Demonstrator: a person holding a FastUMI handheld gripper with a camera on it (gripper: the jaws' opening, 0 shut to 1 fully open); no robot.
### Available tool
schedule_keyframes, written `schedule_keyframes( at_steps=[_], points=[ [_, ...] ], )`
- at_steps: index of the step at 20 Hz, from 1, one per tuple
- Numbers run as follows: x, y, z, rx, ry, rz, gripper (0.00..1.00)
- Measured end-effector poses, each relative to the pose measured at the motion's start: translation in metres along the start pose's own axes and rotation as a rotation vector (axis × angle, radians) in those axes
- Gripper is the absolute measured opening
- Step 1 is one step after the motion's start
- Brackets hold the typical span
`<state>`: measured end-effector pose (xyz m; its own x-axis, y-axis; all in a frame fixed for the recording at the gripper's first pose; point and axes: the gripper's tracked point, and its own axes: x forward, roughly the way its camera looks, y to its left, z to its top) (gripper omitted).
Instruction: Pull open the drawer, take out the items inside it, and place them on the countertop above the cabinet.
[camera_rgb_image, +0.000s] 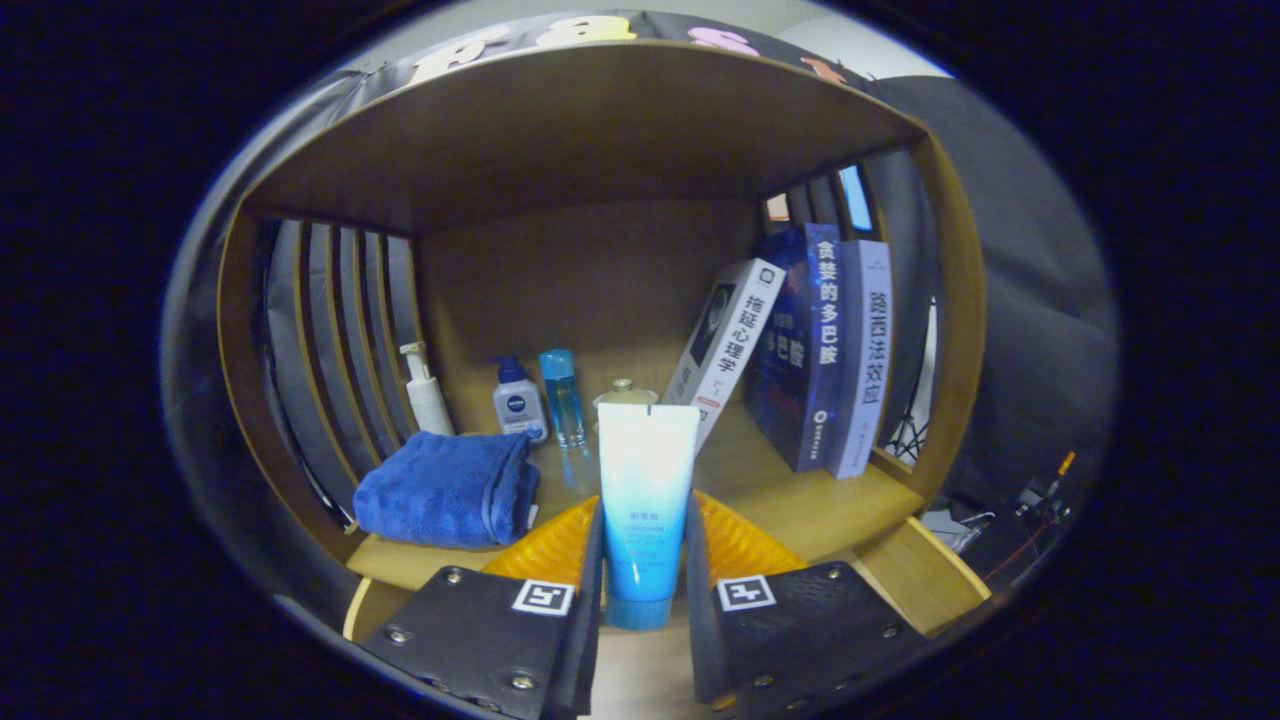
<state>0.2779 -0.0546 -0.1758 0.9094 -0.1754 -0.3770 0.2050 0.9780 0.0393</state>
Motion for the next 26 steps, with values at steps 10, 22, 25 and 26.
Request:
schedule_keyframes(
  at_steps=[10,22,25,26],
  points=[
    [0.049,-0.004,-0.041,-0.060,0.159,0.035,0.38],
    [0.084,-0.001,-0.065,-0.022,0.146,0.075,0.45],
    [0.081,-0.010,-0.063,-0.056,0.149,0.030,0.55],
    [0.078,-0.010,-0.059,-0.057,0.142,0.033,0.65]
  ],
)
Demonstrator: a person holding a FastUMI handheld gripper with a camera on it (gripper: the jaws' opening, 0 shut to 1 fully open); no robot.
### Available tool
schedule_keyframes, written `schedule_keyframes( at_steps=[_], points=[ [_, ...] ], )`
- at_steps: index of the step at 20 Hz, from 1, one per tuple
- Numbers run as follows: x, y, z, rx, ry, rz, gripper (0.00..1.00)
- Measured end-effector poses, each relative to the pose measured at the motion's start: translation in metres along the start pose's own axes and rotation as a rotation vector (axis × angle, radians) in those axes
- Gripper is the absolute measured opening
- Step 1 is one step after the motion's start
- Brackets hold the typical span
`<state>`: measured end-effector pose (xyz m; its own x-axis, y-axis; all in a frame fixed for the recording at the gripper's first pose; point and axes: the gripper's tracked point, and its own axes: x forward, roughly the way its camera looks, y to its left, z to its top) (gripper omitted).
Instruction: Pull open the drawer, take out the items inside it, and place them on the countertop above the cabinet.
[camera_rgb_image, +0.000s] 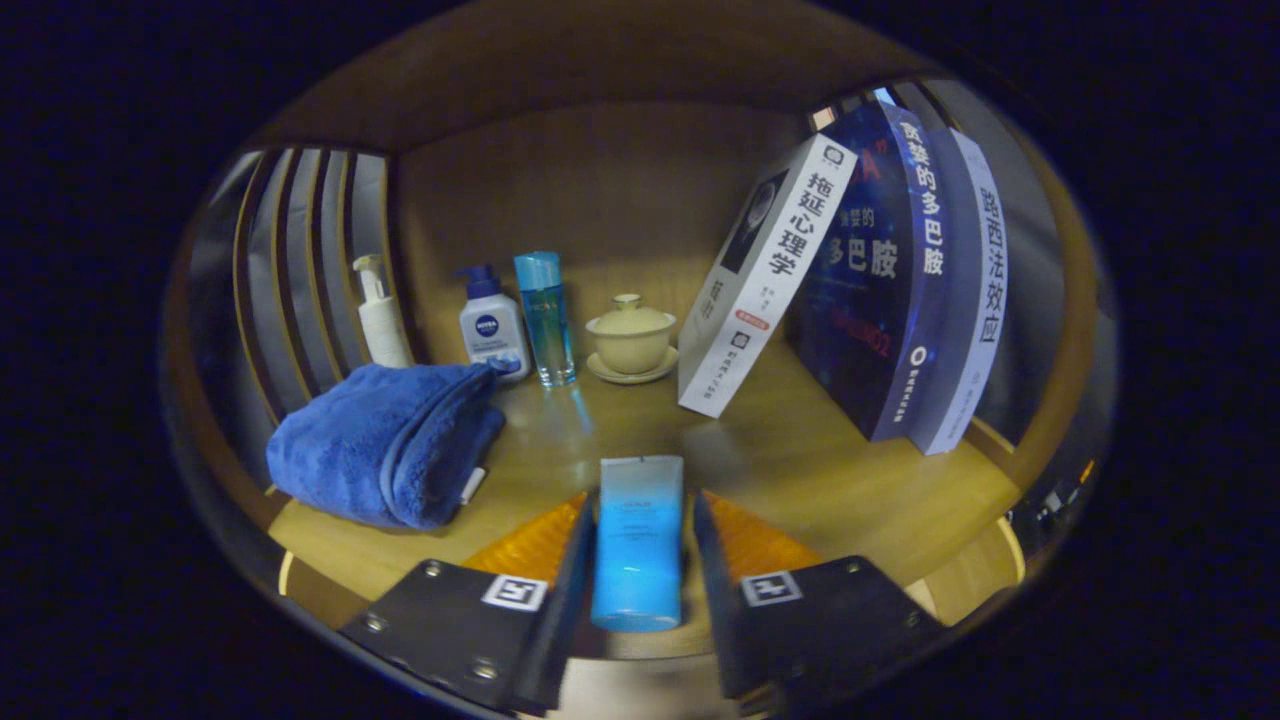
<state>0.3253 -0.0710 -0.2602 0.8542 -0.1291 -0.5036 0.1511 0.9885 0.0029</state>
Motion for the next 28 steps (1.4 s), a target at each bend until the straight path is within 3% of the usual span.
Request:
schedule_keyframes(
  at_steps=[3,10,16,21,28],
  points=[
    [-0.015,-0.003,0.017,0.017,-0.053,-0.013,0.92],
    [-0.102,-0.022,0.092,0.025,-0.301,-0.096,0.93],
    [-0.191,-0.024,0.116,-0.052,-0.408,-0.191,0.93],
    [-0.243,-0.012,0.070,-0.025,-0.428,-0.188,0.93],
    [-0.276,0.005,-0.020,0.020,-0.394,-0.112,0.93]
  ],
)
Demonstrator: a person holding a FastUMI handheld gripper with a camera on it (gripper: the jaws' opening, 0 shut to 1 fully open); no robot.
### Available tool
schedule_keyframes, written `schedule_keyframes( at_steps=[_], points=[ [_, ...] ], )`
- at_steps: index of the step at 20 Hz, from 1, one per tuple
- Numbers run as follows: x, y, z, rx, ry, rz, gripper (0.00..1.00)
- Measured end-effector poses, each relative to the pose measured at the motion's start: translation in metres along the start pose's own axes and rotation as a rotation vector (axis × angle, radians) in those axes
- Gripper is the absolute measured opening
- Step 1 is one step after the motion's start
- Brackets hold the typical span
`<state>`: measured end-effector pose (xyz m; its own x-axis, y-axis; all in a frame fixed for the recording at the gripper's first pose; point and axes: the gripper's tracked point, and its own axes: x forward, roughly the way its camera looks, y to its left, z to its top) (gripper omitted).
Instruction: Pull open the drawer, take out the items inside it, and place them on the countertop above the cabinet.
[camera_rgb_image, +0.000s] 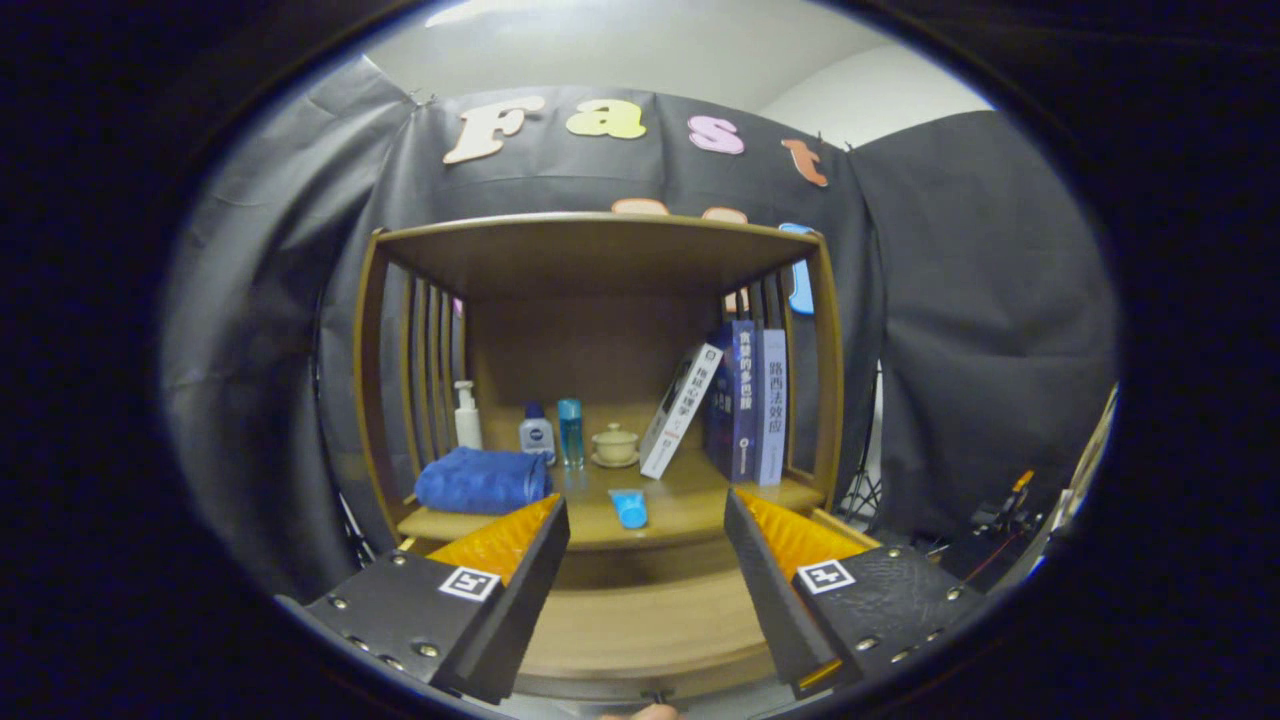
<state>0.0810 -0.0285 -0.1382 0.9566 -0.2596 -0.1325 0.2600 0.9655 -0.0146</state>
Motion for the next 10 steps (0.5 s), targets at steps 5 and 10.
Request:
schedule_keyframes(
  at_steps=[5,10],
  points=[
    [-0.032,0.005,-0.048,0.054,0.068,0.047,0.93],
    [-0.052,-0.007,-0.094,0.081,0.144,0.036,0.93]
  ],
)
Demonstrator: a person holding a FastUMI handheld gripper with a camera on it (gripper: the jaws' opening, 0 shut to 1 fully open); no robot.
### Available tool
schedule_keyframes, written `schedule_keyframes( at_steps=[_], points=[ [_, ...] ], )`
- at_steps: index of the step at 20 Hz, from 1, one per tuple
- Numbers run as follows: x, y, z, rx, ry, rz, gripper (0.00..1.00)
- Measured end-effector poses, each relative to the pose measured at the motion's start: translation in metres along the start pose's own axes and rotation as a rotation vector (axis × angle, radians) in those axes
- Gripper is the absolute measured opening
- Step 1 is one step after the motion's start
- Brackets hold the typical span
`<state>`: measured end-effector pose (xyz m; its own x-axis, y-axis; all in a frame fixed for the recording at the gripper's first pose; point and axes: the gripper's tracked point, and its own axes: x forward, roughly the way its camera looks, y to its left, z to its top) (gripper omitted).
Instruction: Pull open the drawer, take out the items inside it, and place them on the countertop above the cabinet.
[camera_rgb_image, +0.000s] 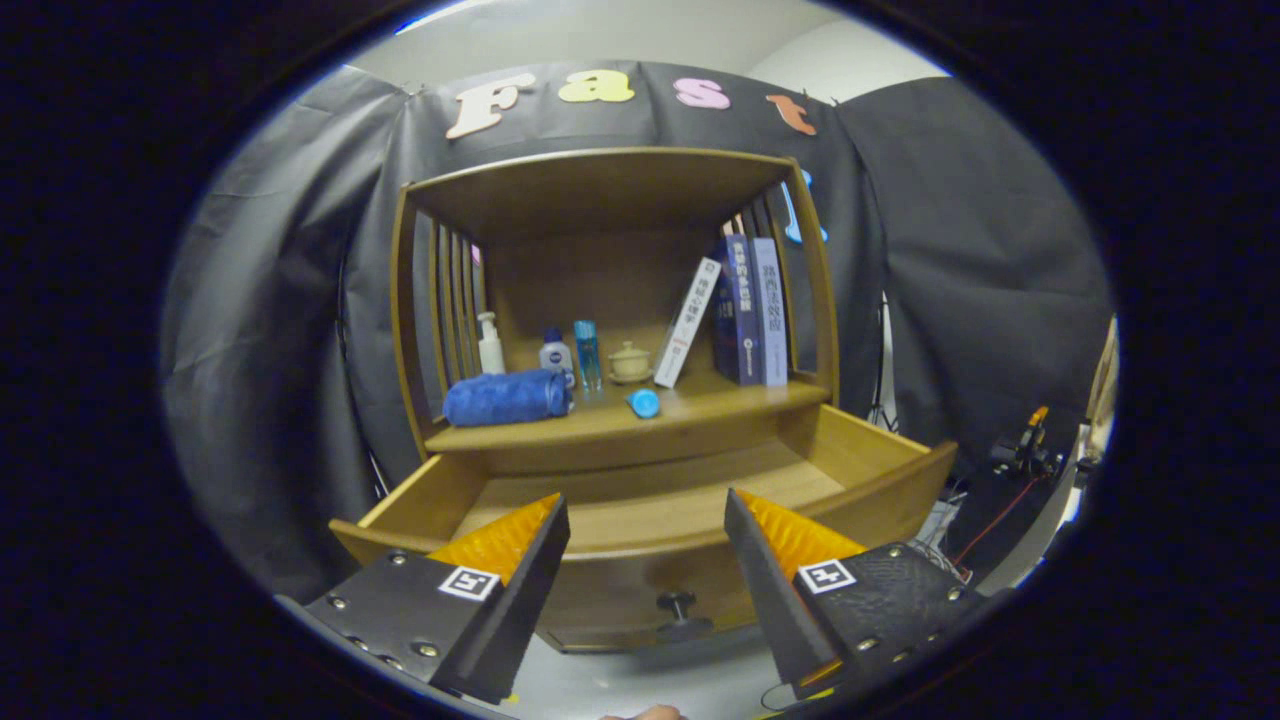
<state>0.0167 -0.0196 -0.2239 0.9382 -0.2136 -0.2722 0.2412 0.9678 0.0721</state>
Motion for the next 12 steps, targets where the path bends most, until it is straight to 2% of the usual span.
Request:
schedule_keyframes(
  at_steps=[4,12],
  points=[
    [-0.003,-0.014,-0.042,0.043,0.076,-0.016,0.94],
    [0.006,-0.005,-0.073,0.069,0.150,0.038,0.94]
  ],
)
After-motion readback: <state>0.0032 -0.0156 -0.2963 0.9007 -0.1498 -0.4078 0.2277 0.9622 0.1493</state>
